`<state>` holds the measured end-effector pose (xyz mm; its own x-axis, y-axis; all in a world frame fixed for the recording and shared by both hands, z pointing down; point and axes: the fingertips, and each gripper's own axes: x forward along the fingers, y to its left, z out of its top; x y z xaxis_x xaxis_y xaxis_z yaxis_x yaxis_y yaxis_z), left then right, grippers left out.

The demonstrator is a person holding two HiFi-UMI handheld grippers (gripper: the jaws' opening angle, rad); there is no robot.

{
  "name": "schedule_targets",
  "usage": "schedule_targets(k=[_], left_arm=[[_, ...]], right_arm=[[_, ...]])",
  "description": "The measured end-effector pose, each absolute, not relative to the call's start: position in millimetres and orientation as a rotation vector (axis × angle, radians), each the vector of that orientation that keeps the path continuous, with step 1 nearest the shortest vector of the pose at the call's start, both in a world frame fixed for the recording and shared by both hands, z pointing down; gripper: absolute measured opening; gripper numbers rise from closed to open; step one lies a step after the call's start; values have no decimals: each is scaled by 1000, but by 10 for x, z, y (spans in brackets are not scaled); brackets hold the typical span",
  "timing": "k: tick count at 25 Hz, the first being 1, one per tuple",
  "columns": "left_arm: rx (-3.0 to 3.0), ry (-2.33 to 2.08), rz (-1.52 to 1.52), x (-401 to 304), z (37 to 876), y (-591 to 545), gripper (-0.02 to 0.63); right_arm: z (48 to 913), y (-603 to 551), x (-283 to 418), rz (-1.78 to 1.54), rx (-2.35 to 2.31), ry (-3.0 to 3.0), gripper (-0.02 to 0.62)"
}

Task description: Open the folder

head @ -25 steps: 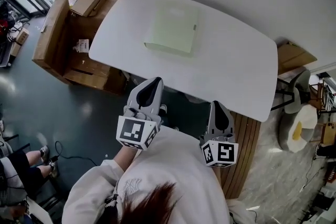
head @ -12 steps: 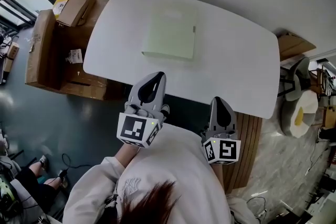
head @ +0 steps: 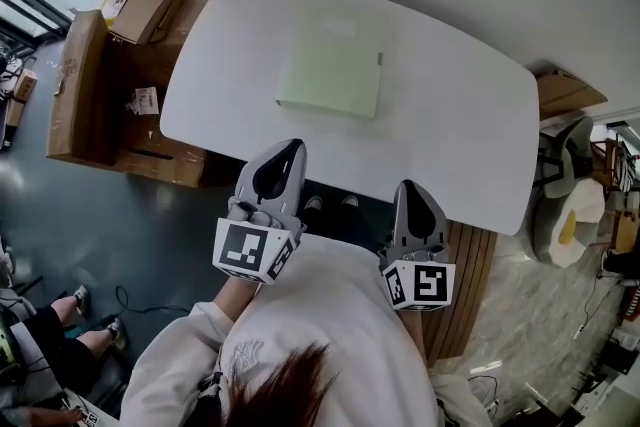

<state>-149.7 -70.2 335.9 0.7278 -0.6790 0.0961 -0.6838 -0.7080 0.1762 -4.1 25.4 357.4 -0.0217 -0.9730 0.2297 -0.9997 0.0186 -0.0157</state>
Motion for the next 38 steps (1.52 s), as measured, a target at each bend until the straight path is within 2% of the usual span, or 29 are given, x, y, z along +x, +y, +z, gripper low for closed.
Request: schedule_targets(k=[10,17,22,38], left_arm=[[2707,-1154,122,-1310,3448,-919,8],[2753,-1253,46,-931,3209,-1136,8],[2818,-1258,135,-605,3150,-1147,8],[2714,-1268,158,-284,3368,-1218,8]], right_arm=[[3695,-61,208,305,2023,-2183,8],[3677,-365,625,319,1951,-2252,8],[3611,-580,876,307,1883,-2309,8],[3701,-796,1162,335,1782,-2452,8]])
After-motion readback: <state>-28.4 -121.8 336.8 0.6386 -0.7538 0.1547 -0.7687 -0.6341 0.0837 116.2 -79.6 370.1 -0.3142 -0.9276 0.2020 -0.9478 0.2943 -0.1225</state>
